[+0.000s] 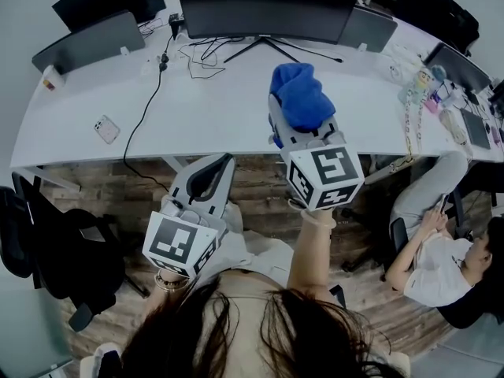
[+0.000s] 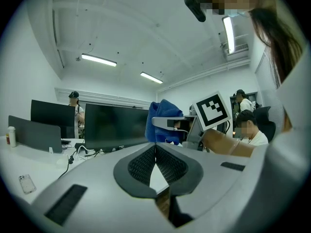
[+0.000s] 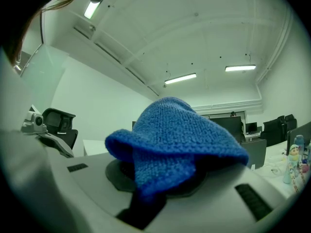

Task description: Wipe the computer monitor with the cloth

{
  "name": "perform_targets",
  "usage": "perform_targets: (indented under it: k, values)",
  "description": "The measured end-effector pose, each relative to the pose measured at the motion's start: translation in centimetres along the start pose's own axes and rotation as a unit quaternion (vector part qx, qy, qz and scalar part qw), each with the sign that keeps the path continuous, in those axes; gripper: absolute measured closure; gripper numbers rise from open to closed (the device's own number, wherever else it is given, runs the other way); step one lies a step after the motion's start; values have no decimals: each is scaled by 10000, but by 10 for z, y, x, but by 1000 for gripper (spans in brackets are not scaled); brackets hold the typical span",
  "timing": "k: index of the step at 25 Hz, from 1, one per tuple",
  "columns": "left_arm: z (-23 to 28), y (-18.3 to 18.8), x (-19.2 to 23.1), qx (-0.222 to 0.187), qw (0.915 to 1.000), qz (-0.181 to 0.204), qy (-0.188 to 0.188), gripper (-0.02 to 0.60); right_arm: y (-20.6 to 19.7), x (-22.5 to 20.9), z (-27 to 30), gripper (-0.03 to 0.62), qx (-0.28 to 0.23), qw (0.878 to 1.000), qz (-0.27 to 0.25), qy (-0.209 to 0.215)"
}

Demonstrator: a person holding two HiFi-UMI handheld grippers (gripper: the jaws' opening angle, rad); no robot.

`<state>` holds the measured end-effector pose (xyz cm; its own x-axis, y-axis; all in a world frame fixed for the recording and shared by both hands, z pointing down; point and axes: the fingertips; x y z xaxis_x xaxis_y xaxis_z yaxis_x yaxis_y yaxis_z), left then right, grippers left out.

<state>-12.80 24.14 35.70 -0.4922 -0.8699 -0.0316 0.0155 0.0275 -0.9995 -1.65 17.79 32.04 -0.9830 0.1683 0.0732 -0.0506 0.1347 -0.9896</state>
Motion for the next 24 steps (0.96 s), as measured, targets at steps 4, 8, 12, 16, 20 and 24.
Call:
perform_targets:
  k: [4,8,12,16,20,24]
  values:
    - [-3,0,3,-40,10000,-6,60,572,-1,2,-1,497,27,10000,-44,30]
    - [-4,-4,1,-9,10000,-8,98,572,-5,2,-3,497,26,10000,-48,45]
    - [-2,-7,-1,42,9999,22,128,572,-8,1,-3,497,23,10000,-44,82]
    - [2,-7,-6,102,9998,75,128,572,-8,-4,-2,497,22,9999,-75,88]
    - [6,-6,-8,137,9998,101,117,572,-8,-7,0,497,-18,9999,-74,128]
    - [10,-5,-11,193,9997,107,124,572,-9,-9,0,497,-7,9997,-80,215]
Point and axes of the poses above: the fingertips, and each gripper's own axes: z forward along the fingers, x to its left, y out of its top, and after that the axes turned 5 degrees about -x, right-handed
